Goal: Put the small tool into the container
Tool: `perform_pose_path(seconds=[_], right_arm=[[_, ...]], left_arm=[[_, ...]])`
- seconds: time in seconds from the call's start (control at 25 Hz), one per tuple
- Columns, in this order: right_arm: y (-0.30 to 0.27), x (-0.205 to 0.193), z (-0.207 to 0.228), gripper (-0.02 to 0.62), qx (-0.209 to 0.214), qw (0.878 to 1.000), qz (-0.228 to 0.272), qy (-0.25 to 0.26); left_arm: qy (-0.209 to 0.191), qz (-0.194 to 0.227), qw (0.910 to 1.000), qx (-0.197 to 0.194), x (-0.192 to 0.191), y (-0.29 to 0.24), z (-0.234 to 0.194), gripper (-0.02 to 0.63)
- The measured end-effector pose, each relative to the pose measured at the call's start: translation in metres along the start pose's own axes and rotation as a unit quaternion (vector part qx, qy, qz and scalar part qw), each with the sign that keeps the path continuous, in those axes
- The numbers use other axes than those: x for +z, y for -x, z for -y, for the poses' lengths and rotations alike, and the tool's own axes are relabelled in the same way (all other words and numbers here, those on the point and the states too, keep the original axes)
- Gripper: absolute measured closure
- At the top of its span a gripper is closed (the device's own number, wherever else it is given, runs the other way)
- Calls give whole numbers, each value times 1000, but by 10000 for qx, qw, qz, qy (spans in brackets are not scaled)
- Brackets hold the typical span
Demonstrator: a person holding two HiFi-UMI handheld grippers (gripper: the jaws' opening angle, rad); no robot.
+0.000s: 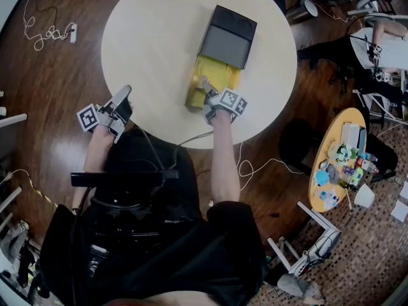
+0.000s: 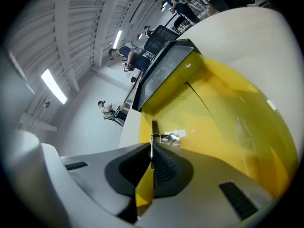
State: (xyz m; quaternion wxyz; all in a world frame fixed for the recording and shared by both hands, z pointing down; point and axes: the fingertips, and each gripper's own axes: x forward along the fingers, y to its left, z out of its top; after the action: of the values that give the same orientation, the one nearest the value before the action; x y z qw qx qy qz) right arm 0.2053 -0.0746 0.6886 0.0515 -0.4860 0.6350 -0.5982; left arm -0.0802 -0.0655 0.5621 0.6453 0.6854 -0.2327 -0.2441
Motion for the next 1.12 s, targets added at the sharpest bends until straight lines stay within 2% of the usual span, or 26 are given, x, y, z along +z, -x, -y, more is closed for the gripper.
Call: perform_pose_path(seconds=[0.04, 0.08, 0.16, 0.24, 0.32, 0.56, 0.84, 1.12], right_arm=[[0, -1, 2, 596, -106, 9999, -38, 5], [1, -2, 3, 561, -200, 9998, -79, -1], [2, -3, 3, 549, -293, 9994, -170, 5], [3, -5, -1, 472, -277, 9993, -246, 31], [4, -6, -6, 442, -247, 9993, -287, 59], [9, -4, -7, 439, -283, 9993, -242, 89], [22, 9, -5, 439, -672, 9951, -182, 708], [14, 9, -16, 453, -667, 9895, -221, 1260]], left_arm=[[0, 5, 10000, 1, 0, 0, 0, 586], [2, 10, 10000, -1, 0, 0, -1, 586], [17, 23, 10000, -5, -1, 1, 0, 586], [33, 23, 10000, -14, -1, 0, 0, 586], [45, 22, 10000, -20, 0, 0, 0, 586], [39, -8, 10000, -8, 0, 0, -2, 586], [82, 27, 10000, 0, 1, 0, -1, 586], [29, -34, 10000, 14, 0, -2, -1, 586]])
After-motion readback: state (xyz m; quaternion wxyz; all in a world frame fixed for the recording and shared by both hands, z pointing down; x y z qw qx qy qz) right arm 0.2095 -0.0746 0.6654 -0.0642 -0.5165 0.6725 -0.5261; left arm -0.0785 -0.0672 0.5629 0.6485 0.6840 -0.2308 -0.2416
